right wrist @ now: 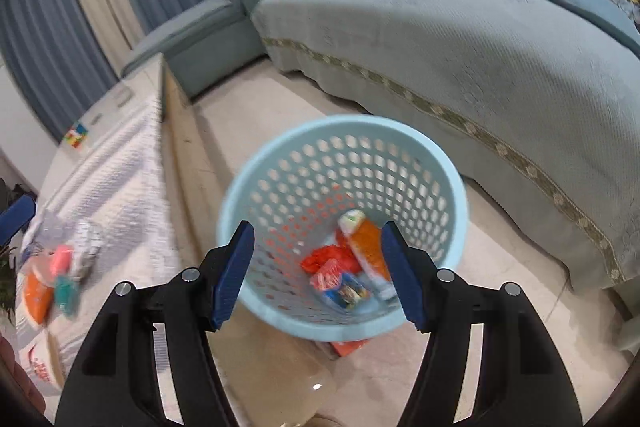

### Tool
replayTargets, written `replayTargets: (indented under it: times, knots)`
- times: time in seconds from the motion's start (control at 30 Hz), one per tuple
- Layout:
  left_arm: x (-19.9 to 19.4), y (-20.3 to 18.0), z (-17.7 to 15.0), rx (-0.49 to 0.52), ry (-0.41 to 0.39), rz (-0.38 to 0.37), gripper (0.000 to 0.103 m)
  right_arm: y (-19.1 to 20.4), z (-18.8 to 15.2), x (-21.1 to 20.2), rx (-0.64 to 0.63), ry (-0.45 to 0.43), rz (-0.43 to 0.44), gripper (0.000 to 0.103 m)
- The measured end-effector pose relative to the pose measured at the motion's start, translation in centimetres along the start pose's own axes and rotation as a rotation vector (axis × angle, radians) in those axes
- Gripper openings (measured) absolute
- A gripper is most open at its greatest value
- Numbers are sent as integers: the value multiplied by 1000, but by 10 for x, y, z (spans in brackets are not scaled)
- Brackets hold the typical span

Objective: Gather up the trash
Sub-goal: 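Move both tools back over the table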

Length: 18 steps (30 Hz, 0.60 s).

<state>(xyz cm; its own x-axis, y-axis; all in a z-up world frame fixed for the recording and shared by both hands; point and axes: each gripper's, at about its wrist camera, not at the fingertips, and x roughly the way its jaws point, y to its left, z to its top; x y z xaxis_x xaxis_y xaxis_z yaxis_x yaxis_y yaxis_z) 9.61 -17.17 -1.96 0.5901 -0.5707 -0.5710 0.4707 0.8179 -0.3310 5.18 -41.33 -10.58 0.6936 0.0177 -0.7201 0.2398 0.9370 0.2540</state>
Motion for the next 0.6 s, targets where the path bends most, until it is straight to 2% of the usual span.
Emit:
replayTargets:
  times: [0.13, 0.3, 0.43, 0.6]
  knots:
    - [-58, 8, 1, 3, -86, 69, 73, 37, 4, -26, -55, -49, 69, 62]
    - [-129, 42, -15, -71, -149, 136, 73, 98, -4, -51, -170, -81, 176, 62]
    - [-171, 77, -34, -139, -149, 197, 73, 147, -21, -50, -218, -39, 297, 62]
    - [-205, 122, -72, -228, -125, 269, 73, 201, -46, -32, -325, 9, 328, 62]
